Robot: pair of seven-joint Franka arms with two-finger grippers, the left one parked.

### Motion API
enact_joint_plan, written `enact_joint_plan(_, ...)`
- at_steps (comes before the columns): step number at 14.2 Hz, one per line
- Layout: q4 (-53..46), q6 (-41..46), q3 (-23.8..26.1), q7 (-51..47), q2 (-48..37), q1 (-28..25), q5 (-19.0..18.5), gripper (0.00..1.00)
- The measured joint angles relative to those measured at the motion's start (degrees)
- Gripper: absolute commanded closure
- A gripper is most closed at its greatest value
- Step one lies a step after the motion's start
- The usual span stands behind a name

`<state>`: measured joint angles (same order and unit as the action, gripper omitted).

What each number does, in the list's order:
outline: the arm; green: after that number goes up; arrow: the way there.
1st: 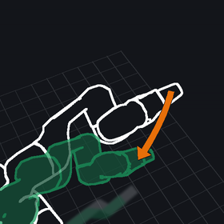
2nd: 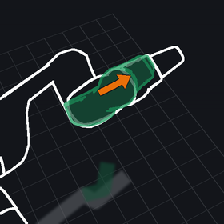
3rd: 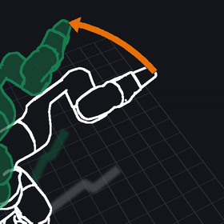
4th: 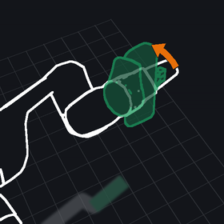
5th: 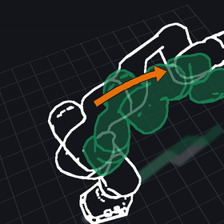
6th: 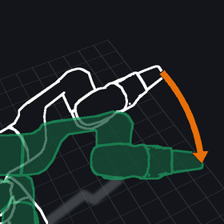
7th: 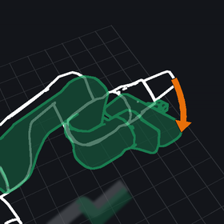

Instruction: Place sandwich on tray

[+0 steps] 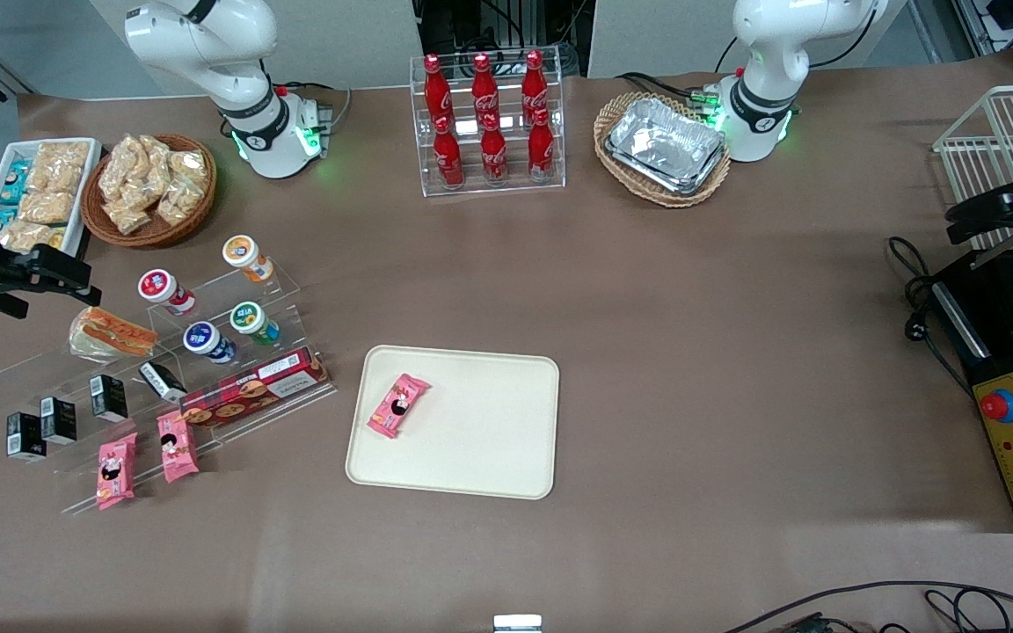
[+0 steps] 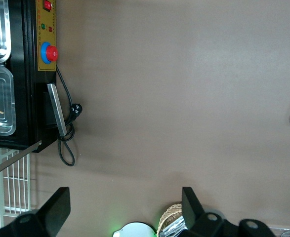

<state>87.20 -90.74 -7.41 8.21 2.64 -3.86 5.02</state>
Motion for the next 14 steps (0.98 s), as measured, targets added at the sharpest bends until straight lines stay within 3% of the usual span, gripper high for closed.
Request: enact_joint_plan(14, 0.0, 3.31, -2.71, 3.24, -0.3, 0.72, -0.09, 0.0)
